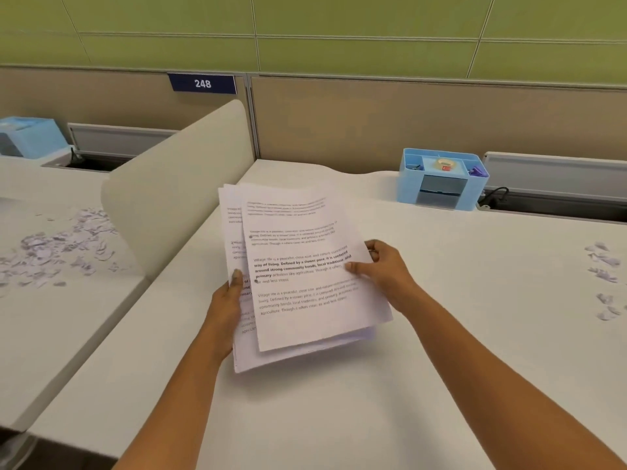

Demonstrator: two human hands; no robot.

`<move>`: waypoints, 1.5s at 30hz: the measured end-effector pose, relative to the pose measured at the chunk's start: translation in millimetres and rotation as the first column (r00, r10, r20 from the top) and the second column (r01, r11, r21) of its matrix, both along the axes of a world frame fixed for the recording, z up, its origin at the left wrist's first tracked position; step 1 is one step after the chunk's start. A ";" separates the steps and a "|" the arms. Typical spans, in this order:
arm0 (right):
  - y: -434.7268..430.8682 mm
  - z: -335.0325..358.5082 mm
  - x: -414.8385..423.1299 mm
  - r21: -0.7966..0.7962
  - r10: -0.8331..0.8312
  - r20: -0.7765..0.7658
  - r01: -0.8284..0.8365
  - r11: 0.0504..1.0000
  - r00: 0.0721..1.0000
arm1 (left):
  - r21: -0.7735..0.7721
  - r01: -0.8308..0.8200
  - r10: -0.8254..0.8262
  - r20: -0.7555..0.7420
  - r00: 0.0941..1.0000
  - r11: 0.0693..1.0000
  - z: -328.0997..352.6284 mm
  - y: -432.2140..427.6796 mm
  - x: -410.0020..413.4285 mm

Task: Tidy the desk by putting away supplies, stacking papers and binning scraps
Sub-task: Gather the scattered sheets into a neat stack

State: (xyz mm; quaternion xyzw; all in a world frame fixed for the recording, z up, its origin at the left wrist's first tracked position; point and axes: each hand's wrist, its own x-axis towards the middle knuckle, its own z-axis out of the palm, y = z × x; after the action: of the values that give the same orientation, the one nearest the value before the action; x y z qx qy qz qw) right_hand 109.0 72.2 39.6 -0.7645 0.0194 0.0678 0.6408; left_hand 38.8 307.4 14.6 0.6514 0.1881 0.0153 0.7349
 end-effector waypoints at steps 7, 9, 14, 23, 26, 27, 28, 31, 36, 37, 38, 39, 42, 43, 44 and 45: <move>-1.2 -14.1 -2.7 0.202 0.109 -0.245 -0.060 0.977 0.963 | -0.047 0.116 -0.112 0.076 0.991 0.992 0.8 -7.5 -1.0; -1.8 -12.9 -5.9 0.334 0.231 -0.254 -0.139 0.932 0.939 | -0.089 0.149 -0.141 0.096 0.985 0.985 2.8 -10.7 -0.4; 2.8 -4.4 -6.8 0.409 0.106 -0.045 -0.078 0.909 0.993 | -0.108 0.214 -0.188 0.210 0.960 0.971 7.7 -11.7 4.3; -5.9 25.2 -3.7 0.283 0.057 0.211 -0.117 0.952 0.976 | 0.071 0.267 -0.274 0.376 0.885 0.961 54.8 -3.6 32.3; -11.0 35.1 -3.5 0.256 0.121 0.263 -0.190 0.948 0.957 | 0.111 0.280 -0.299 0.465 0.833 0.953 73.0 -2.1 37.2; -11.9 40.1 -2.9 0.249 0.136 0.285 -0.210 0.946 0.949 | 0.127 0.288 -0.313 0.484 0.817 0.949 78.6 -2.0 39.1; -12.1 45.4 -2.5 0.244 0.147 0.305 -0.227 0.943 0.941 | 0.144 0.295 -0.327 0.498 0.804 0.945 83.6 -2.6 40.8; -8.0 57.6 -0.3 0.228 0.140 0.336 -0.224 0.948 0.931 | 0.150 0.265 -0.304 0.494 0.815 0.953 91.9 -7.5 44.4; 5.4 73.0 1.4 0.284 -0.006 0.350 -0.100 0.954 0.937 | 0.097 0.107 -0.142 0.517 0.844 0.990 100.8 -18.5 47.2; 7.3 74.2 1.9 0.298 -0.026 0.356 -0.087 0.950 0.934 | 0.088 0.086 -0.119 0.527 0.841 0.992 101.6 -19.8 47.5; 8.6 73.9 1.8 0.309 -0.039 0.354 -0.078 0.948 0.934 | 0.080 0.068 -0.100 0.531 0.841 0.994 100.4 -20.6 47.5; 9.5 71.3 1.5 0.313 -0.046 0.345 -0.069 0.947 0.937 | 0.074 0.056 -0.087 0.524 0.847 0.996 97.7 -21.3 46.8; 8.6 50.9 -2.4 0.304 -0.044 0.288 -0.047 0.952 0.957 | 0.072 0.057 -0.083 0.446 0.891 0.996 80.3 -22.6 42.5; 7.5 41.5 -3.7 0.303 -0.038 0.264 -0.046 0.952 0.964 | 0.077 0.063 -0.090 0.418 0.904 0.995 73.2 -23.0 40.7; 6.9 33.3 -5.9 0.301 -0.027 0.243 -0.049 0.953 0.970 | 0.082 0.065 -0.093 0.397 0.913 0.994 67.0 -23.7 38.9; 7.0 26.2 -8.0 0.295 -0.016 0.227 -0.054 0.954 0.974 | 0.084 0.064 -0.092 0.384 0.919 0.994 62.6 -24.9 36.8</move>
State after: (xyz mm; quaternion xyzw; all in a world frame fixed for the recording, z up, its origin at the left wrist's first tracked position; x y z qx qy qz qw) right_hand 101.0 79.2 65.8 -0.6616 -0.0719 -0.0116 0.7463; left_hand 75.6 282.5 77.2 0.6678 0.0126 0.1210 0.7343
